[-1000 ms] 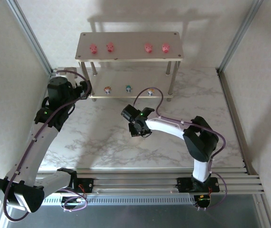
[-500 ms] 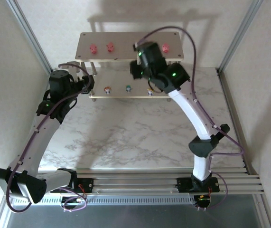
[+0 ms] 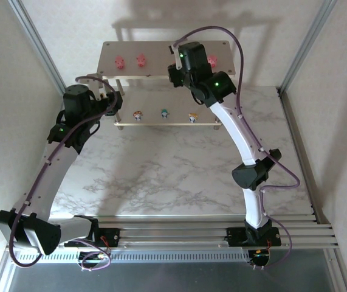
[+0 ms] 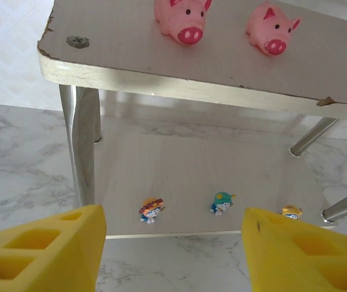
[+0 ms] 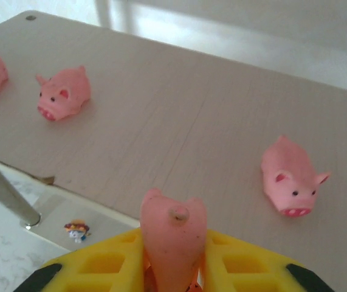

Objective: Place and organize the plastic toys onto the shelf

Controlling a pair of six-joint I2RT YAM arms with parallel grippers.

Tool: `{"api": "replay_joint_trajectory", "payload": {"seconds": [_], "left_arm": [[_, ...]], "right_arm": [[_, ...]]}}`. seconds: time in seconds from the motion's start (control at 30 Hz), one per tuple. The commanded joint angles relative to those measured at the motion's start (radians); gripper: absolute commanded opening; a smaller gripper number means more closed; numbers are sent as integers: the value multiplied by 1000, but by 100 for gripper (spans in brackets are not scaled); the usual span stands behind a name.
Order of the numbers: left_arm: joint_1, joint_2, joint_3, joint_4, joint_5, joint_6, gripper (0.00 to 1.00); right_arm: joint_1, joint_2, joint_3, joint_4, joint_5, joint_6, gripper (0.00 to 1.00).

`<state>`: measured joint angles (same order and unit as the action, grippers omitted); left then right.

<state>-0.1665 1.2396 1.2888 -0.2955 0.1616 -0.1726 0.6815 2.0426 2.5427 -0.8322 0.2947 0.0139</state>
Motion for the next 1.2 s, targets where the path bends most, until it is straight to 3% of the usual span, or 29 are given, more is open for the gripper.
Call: {"api": "replay_joint_trajectory", "payload": {"seconds": [0.0, 0.2, 1.17], "left_arm": [[8, 8, 33, 4, 10, -9, 61], [8, 14, 40, -9, 4, -1, 61], [11, 33, 74, -40, 2, 19, 61]], "right_arm": [[-1, 18, 38, 108, 7, -37, 25], [-10, 93, 124, 92, 8, -45, 25], [-31, 152, 152, 61, -33, 3, 26]]}}
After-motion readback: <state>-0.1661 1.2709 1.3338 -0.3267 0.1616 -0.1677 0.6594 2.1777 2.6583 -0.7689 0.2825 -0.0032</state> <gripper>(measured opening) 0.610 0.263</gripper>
